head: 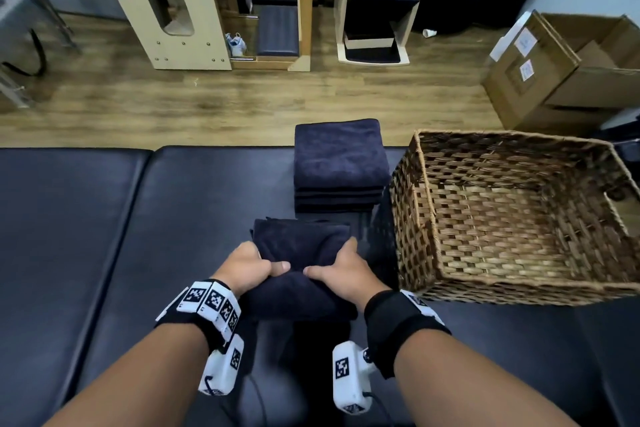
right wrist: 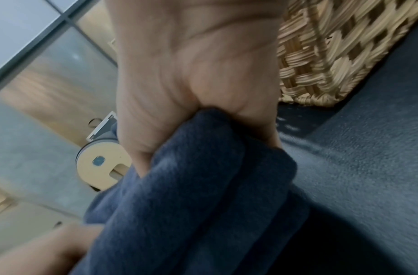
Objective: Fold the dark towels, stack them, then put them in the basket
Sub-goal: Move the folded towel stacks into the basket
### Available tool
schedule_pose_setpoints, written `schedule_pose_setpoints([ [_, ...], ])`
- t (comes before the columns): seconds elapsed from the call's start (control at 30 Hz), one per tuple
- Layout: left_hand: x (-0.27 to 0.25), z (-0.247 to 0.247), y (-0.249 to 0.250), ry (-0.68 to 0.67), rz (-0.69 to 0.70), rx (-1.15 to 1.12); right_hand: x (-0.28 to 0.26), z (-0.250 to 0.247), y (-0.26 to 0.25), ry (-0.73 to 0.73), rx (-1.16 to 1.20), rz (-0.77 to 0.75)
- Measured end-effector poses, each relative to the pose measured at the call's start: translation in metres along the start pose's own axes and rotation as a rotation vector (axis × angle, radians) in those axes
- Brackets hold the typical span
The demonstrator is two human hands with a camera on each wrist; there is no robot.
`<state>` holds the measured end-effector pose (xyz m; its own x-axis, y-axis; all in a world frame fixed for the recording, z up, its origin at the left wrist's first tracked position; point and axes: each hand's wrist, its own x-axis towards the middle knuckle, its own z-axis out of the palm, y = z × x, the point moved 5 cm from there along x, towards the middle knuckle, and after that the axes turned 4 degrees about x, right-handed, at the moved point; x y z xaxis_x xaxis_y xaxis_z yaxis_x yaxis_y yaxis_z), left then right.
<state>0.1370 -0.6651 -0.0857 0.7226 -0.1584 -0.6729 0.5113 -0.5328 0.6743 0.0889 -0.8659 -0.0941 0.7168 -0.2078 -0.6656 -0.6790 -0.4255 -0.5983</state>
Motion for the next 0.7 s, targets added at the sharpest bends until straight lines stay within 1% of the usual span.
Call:
schedule_pose_setpoints([
  [0.07, -0.005, 0.004, 0.004, 0.033, 0.028, -0.030, 0.004, -0.003, 0.000, -0.004, 0.017, -0.012],
  [0.2, -0.016, 0.001, 0.015, 0.088, 0.077, -0.058, 0.004, -0.008, -0.005, 0.040, 0.061, -0.077],
  [0.27, -0.024, -0.007, 0.024, 0.113, 0.097, -0.062, -0.001, -0.012, -0.016, 0.032, 0.097, -0.123],
  [0.37, -0.042, -0.025, 0.053, 0.141, 0.163, -0.056, -0.015, -0.030, -0.042, 0.042, 0.144, -0.205],
  [0.47, -0.064, -0.040, 0.098, 0.153, 0.278, -0.022, -0.036, -0.064, -0.074, 0.086, 0.184, -0.296],
  [0.53, -0.080, -0.041, 0.132, 0.162, 0.365, -0.018, -0.053, -0.094, -0.093, 0.113, 0.204, -0.354],
  [0.6, -0.095, -0.035, 0.167, 0.161, 0.431, -0.022, -0.072, -0.130, -0.108, 0.155, 0.223, -0.416],
  [0.7, -0.109, -0.012, 0.214, 0.132, 0.523, -0.037, -0.102, -0.185, -0.117, 0.165, 0.250, -0.497],
])
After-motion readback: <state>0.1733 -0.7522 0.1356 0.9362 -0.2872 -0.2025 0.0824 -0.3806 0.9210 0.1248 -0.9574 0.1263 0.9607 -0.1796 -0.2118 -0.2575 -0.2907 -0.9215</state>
